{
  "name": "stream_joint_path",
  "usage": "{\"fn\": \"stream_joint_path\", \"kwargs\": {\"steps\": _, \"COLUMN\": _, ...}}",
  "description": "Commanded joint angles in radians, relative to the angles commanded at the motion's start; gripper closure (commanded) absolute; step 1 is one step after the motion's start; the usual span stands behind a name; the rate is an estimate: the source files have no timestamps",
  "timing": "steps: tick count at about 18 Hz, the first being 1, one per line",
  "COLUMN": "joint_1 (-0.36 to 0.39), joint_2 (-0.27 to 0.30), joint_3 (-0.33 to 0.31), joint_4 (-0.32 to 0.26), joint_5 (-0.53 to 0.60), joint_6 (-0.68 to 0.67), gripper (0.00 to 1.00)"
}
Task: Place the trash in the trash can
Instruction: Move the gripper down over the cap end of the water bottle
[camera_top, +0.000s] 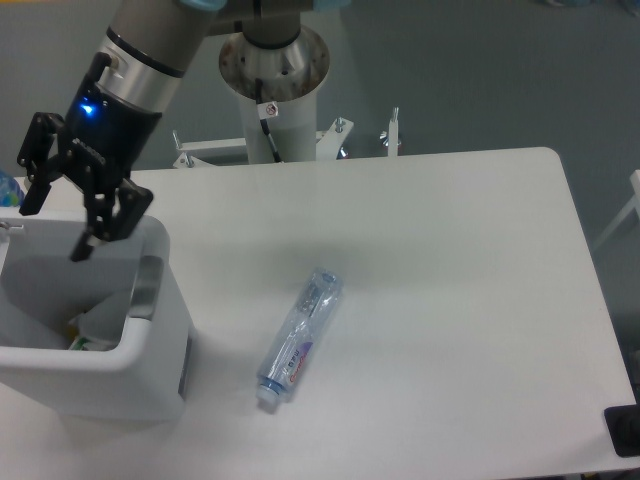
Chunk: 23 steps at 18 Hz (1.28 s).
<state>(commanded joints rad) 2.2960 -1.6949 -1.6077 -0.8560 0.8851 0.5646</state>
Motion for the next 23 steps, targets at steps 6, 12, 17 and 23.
{"fn": "stream_joint_path", "kwargs": {"steps": 6, "joint_1": 0.16, "joint_2": -0.143, "joint_3": 0.075, "joint_4": -0.002, "joint_5": 0.011, "joint_6": -0.063, "gripper": 0.0}}
{"fn": "stream_joint_path", "kwargs": {"steps": 12, "joint_1": 0.163, "joint_2": -0.302, "joint_3": 0.092, "joint_4": -0.011, "joint_5": 0.155, "joint_6": -0.049, "gripper": 0.0}}
{"fn": "stream_joint_path", "kwargs": {"steps": 17, "joint_1": 0.094, "joint_2": -0.408, "joint_3": 0.152, "joint_4": -0.151, "joint_5": 0.293, "joint_6": -0.028, "gripper": 0.0}}
{"fn": "stream_joint_path", "kwargs": {"steps": 23, "joint_1": 0.005, "joint_2": -0.503, "joint_3": 0.239, "joint_4": -0.327, "joint_5": 0.445, "joint_6": -0.008, "gripper": 0.0}}
